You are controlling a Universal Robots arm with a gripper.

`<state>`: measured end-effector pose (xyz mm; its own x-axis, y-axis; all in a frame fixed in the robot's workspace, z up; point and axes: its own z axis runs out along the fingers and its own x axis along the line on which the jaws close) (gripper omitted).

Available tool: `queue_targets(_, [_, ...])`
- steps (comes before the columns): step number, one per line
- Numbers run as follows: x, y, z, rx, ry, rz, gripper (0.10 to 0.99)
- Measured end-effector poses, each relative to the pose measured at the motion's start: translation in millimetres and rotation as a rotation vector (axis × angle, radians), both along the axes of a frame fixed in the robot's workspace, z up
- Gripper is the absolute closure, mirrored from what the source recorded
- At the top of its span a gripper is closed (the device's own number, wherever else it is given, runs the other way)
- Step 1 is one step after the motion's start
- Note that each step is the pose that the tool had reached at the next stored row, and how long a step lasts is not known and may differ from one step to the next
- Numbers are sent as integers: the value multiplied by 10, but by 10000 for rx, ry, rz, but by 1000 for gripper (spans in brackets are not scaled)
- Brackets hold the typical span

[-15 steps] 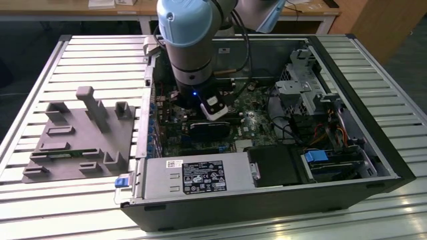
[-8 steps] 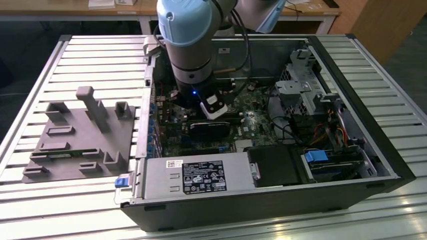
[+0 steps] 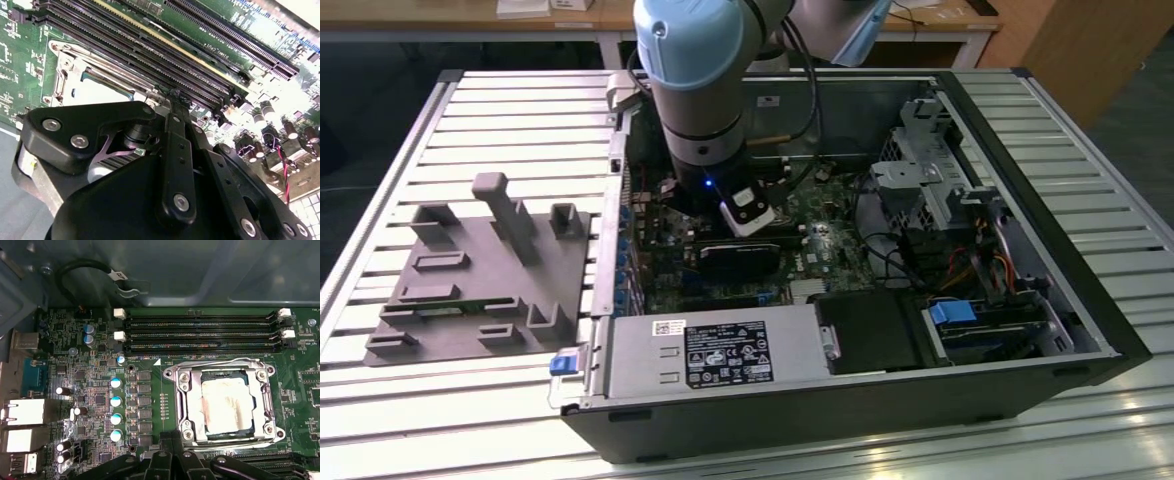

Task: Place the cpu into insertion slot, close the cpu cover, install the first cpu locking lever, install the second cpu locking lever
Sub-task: 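Install the second cpu locking lever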

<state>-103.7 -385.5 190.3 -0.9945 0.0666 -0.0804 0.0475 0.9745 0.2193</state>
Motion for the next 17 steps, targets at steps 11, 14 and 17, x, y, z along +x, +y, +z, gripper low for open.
queue_targets(11, [0, -4, 24, -158, -1, 1, 984])
queue_targets(14, [0, -4, 54, -155, -1, 1, 984])
queue_targets(17, [0, -4, 97, -157, 1, 1, 984])
